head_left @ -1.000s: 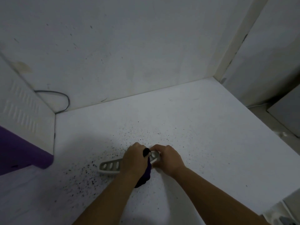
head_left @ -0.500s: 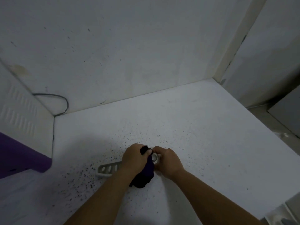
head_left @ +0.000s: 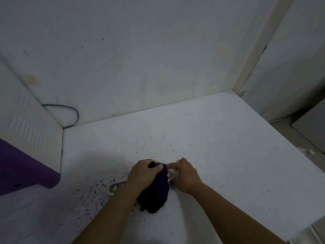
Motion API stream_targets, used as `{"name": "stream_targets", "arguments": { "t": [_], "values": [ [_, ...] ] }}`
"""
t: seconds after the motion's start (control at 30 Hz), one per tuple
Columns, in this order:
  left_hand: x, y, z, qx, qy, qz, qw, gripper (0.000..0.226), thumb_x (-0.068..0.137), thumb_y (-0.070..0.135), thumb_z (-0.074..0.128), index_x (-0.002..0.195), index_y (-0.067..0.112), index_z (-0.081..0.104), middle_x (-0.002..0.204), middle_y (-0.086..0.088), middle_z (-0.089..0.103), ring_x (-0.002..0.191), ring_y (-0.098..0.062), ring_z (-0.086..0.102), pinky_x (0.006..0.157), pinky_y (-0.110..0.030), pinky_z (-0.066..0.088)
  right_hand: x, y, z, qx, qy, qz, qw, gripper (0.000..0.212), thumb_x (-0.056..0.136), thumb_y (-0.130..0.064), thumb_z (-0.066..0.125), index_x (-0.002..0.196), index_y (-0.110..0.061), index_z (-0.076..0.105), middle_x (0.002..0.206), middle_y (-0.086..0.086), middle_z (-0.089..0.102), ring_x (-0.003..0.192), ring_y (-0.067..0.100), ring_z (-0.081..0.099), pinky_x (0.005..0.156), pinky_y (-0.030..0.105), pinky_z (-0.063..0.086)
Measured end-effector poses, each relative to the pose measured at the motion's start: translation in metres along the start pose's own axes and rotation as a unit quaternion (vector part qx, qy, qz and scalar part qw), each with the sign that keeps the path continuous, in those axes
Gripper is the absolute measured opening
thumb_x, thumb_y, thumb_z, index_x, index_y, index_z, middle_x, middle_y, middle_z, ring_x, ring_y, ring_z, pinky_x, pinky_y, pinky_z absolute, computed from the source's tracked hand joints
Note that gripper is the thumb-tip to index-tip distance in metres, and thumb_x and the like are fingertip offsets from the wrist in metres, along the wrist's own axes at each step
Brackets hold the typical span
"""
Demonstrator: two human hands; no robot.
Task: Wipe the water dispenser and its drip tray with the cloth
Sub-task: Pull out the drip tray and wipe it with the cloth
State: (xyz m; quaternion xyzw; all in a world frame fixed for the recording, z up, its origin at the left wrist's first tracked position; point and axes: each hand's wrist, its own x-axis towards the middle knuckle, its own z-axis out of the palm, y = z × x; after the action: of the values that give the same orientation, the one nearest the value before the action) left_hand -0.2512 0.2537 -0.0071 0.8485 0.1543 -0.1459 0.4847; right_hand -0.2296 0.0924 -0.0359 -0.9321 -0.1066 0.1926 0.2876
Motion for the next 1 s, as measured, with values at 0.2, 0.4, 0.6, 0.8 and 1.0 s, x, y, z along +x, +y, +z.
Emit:
{"name": "stream_targets", "arguments": {
  "t": [0.2,0.4,0.6,0.8,1.0],
  "values": [
    [-0.007,0.008,-0.001,-0.268,0.006,-0.104,0.958,0.035,0.084,0.024,0.07,0.113,0.009,0.057,0.113,-0.013,0.063,0.1,-0.028,0.063,0.087,-0.045,0.055,-0.011,-0.019,-0.029,0.312,-0.072,0.011,0.947,0.024,0.092,-0.022,0.057,0.114,-0.028,0.065,0.107,-0.002,0.068,0.093,0.009,0.065,0.071,0.011,0.051],
    [-0.014,0.008,0.005,-0.26,0.02,-0.07,0.963,0.03,0.089,0.042,0.059,0.101,0.014,0.058,0.103,-0.007,0.068,0.086,-0.02,0.065,0.065,-0.029,0.053,-0.017,-0.015,-0.044,0.354,-0.026,0.08,0.931,0.013,0.084,-0.021,0.066,0.093,-0.012,0.07,0.091,0.01,0.072,0.083,0.026,0.067,0.076,0.038,0.054],
    [-0.026,-0.05,0.0,0.202,0.064,0.049,0.976,0.08,0.062,0.053,0.078,0.131,0.035,0.041,0.133,0.005,0.046,0.128,-0.02,0.036,0.101,-0.038,0.039,-0.019,-0.001,-0.042,0.131,0.074,0.1,0.984,0.011,0.084,-0.031,0.065,0.083,-0.023,0.057,0.083,-0.005,0.06,0.073,0.011,0.057,0.056,0.019,0.041],
    [-0.028,-0.068,-0.009,0.355,0.098,0.059,0.928,0.073,0.071,0.056,0.068,0.135,0.045,0.036,0.14,0.015,0.042,0.133,-0.013,0.031,0.111,-0.042,0.019,-0.021,-0.011,-0.01,0.058,0.057,0.056,0.995,0.026,0.08,-0.031,0.072,0.1,-0.023,0.058,0.101,-0.002,0.062,0.092,0.016,0.057,0.072,0.027,0.047],
    [-0.031,-0.07,-0.018,0.363,0.109,0.043,0.924,0.064,0.08,0.048,0.063,0.137,0.048,0.034,0.146,0.015,0.037,0.141,-0.015,0.018,0.113,-0.058,0.005,-0.022,-0.025,0.004,-0.011,-0.025,0.038,0.999,0.078,0.072,-0.041,0.071,0.141,-0.043,0.033,0.138,-0.006,0.049,0.126,0.02,0.044,0.109,0.044,0.033]
  ]
}}
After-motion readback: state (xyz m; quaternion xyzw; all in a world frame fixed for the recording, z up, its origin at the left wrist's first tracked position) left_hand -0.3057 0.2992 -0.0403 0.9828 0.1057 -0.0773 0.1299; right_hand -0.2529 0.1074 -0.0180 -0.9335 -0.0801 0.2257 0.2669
